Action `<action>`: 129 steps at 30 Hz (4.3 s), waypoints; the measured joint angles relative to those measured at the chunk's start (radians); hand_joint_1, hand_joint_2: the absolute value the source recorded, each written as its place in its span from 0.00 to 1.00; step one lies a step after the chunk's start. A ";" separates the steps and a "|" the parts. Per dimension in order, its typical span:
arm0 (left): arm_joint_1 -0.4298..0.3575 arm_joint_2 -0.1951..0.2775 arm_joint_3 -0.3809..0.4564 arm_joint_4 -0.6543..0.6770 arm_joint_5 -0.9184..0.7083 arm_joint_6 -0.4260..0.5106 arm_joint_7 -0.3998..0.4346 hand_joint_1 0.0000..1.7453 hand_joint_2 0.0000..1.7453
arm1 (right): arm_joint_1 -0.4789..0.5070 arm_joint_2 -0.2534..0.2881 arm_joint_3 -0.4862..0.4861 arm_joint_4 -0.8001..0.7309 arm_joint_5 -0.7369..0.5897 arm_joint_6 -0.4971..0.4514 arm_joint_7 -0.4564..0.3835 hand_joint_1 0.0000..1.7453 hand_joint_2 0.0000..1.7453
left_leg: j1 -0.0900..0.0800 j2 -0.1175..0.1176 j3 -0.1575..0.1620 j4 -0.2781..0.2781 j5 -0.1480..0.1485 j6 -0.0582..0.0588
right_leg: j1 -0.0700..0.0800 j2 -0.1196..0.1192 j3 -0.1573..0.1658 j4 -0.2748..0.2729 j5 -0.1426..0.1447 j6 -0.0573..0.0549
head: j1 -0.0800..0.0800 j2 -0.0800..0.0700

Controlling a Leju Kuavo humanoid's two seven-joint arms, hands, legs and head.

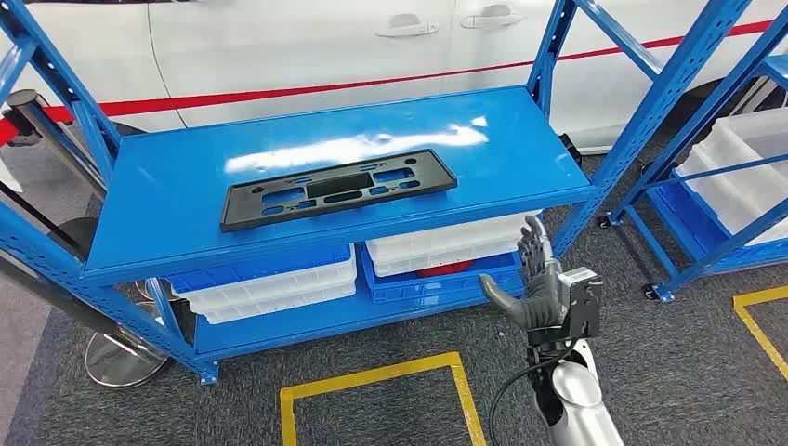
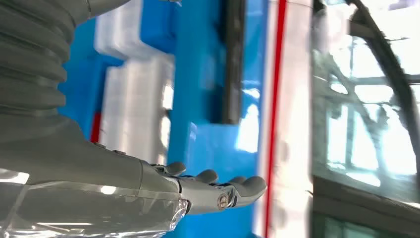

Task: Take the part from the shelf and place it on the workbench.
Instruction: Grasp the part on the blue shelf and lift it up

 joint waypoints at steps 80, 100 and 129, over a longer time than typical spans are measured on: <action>-0.048 -0.060 0.222 0.072 -0.186 -0.085 -0.094 0.00 0.00 | -0.259 0.199 0.472 0.551 1.324 -0.613 0.067 0.00 1.00 | 0.019 0.014 0.015 -0.025 -0.006 0.005 | -0.015 -0.012 -0.222 0.228 -0.014 0.026 | 0.000 0.000; -0.033 -0.045 0.233 0.072 -0.222 -0.178 -0.078 0.00 0.00 | -0.323 0.216 0.511 0.562 1.301 -0.598 0.297 0.00 1.00 | 0.019 0.016 -0.100 0.236 -0.111 -0.047 | -0.009 -0.014 -0.121 0.016 0.098 -0.031 | 0.000 0.000; -0.026 -0.015 0.215 0.072 -0.265 -0.228 -0.070 0.00 0.00 | -0.311 0.235 0.522 0.500 1.411 -0.510 0.384 0.00 1.00 | 0.021 0.014 -0.034 0.234 -0.190 -0.052 | 0.003 -0.011 -0.141 0.016 0.121 -0.049 | 0.000 0.000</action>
